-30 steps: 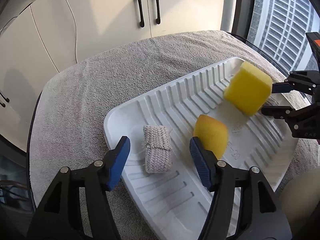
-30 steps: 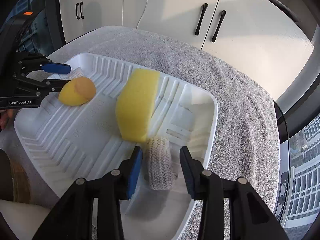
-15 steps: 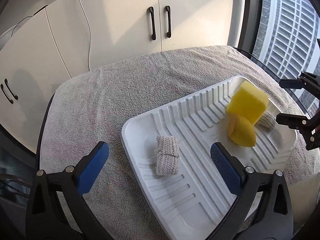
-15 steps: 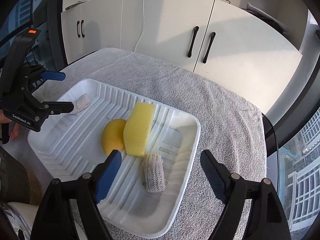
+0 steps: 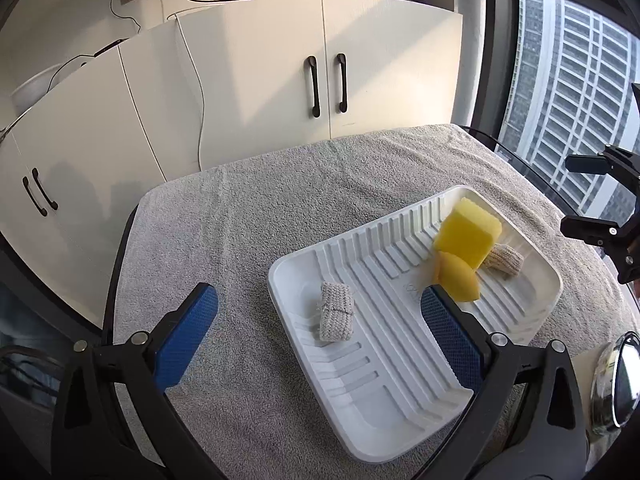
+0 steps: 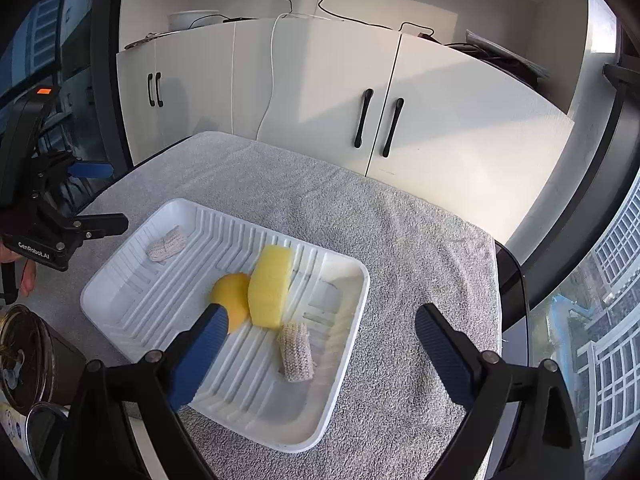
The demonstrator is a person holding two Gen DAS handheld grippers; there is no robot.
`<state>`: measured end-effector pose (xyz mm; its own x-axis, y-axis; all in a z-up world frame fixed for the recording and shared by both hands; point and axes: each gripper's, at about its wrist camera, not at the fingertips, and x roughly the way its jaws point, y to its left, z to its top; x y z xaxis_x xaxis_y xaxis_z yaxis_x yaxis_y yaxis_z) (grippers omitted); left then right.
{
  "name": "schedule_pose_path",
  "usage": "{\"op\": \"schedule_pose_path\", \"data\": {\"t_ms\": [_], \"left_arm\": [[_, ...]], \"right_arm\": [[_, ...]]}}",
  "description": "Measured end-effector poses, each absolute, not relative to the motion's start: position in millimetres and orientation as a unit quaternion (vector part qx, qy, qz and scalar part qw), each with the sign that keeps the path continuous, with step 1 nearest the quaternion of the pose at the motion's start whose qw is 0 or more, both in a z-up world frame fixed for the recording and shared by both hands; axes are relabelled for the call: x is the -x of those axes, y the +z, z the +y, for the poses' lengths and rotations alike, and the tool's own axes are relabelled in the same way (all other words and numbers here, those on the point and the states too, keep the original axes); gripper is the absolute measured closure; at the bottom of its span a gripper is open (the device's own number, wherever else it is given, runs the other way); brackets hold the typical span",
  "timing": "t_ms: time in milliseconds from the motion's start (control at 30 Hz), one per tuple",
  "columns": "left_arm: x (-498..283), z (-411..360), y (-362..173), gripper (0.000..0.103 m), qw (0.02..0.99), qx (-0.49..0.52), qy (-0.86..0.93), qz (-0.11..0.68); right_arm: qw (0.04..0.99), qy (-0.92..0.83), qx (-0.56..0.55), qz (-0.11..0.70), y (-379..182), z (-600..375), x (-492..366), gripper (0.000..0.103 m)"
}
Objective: Organize soft objects
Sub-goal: 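Withdraw both open tools from the tray back toward the pile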
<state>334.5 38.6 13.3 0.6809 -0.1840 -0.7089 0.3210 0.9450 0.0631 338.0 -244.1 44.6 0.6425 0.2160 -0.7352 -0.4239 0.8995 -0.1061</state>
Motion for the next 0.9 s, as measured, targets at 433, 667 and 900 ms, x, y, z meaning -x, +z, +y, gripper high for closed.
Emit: {"op": "schedule_pose_path", "data": {"t_ms": [433,667,900], "left_arm": [[-255.3,69.0,68.9,0.000,0.936,-0.071,-0.121,0.322],[-193.3,84.5,82.6,0.000,0.944,-0.066,-0.116,0.301],[-132.2,86.1,67.6,0.000,0.940,-0.053,-0.130,0.311]], "right_arm": [[0.921,0.164,0.110,0.336,100.1,-271.7,-268.2,0.001],[0.933,0.167,0.092,0.305,119.1,-281.9,-213.8,0.000],[0.936,0.183,0.075,0.290,119.7,-279.1,-157.2,0.000]]}}
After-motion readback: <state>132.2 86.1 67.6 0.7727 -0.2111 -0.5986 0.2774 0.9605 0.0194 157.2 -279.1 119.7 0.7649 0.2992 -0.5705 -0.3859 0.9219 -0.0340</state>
